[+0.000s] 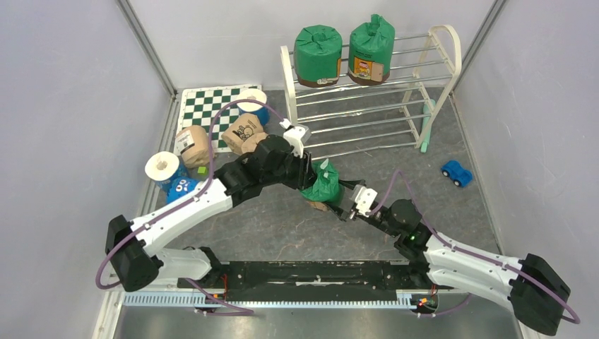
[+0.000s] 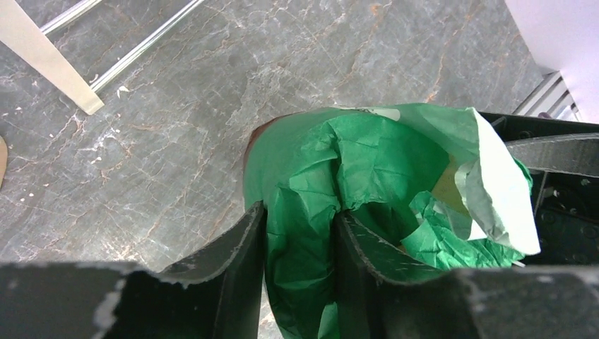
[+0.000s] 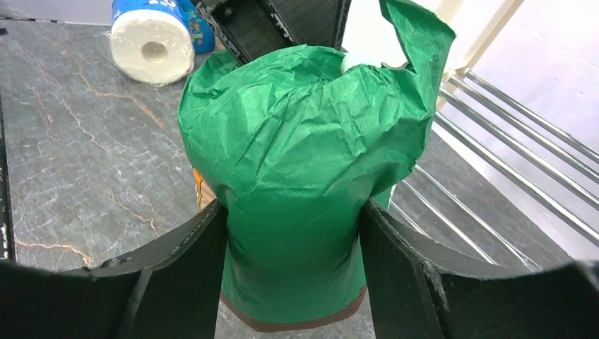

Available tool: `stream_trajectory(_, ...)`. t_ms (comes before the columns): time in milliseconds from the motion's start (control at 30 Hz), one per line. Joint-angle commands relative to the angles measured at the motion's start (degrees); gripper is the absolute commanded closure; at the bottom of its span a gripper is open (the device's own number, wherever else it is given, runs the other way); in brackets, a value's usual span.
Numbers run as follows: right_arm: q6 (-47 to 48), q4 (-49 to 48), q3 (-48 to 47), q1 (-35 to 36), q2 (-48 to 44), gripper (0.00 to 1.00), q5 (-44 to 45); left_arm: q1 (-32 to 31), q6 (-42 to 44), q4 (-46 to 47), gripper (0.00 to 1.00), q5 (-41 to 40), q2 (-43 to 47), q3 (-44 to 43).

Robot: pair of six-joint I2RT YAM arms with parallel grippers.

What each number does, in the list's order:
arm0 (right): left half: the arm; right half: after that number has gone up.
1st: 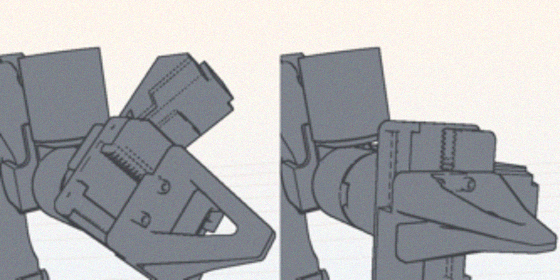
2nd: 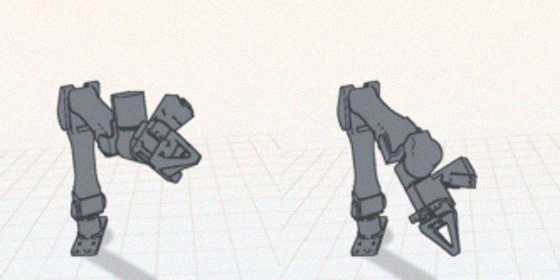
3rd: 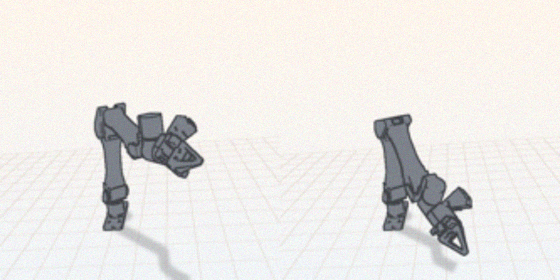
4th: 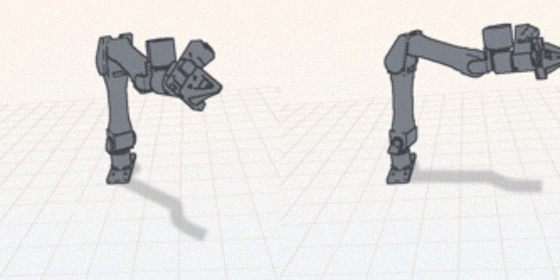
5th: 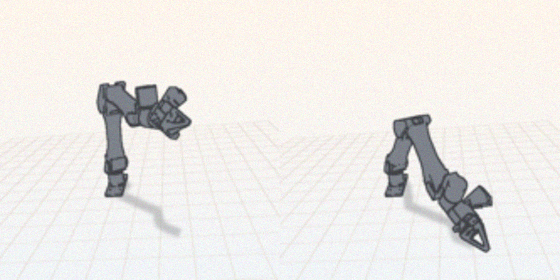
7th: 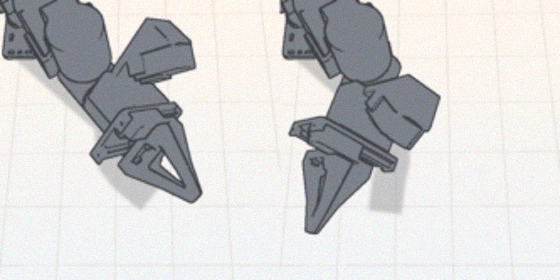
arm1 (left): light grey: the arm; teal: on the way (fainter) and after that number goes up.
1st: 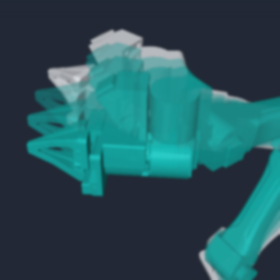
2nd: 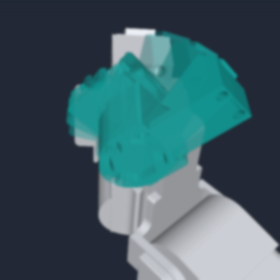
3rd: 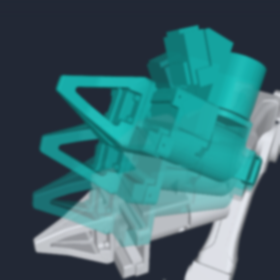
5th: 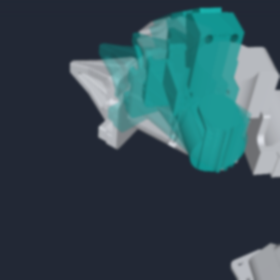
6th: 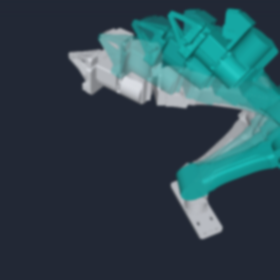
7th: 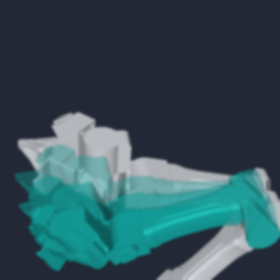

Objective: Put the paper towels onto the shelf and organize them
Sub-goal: Pick up the paper towel from the center of the board.

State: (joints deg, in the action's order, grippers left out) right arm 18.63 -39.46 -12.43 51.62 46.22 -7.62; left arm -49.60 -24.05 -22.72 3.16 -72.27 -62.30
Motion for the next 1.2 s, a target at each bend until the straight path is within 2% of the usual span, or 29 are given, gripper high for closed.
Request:
stream_trajectory(0, -1.2, -2.7, -2.2, 0.5, -0.7, 0.49, -0.8, -2.7, 0.7, 6.2, 0.53, 4.9, 4.4, -3.4)
stream_trajectory(100, -1.2, -3.0, -1.6, 0.6, -1.5, 0.49, 0.0, -2.7, 0.9, 6.0, 0.39, 1.9, 5.9, -3.0)
stream_trajectory(333, -1.1, -2.8, -0.8, 0.4, -3.4, 0.54, 3.2, -2.6, 1.5, 6.5, 0.39, -4.2, 10.5, -1.9)
stream_trajectory(533, -0.9, -2.2, -0.7, 0.2, -5.4, 0.56, 5.2, -2.5, 2.8, 6.1, 0.28, -13.5, 16.0, -0.4)
stream_trajectory(767, 0.6, 2.2, -2.4, -0.2, -9.6, 0.59, 10.9, -2.4, 7.0, 4.0, 0.23, -26.0, 23.5, 2.1)
stream_trajectory(1000, 4.7, 12.2, -11.0, -1.1, -12.2, 0.60, 20.7, -1.9, 11.2, 0.8, 0.19, -35.6, 27.5, 5.4)
stream_trajectory(1167, 7.8, 17.2, -18.6, -3.1, -11.5, 0.62, 26.7, -1.0, 13.5, -0.2, 0.18, -39.5, 29.9, 7.6)
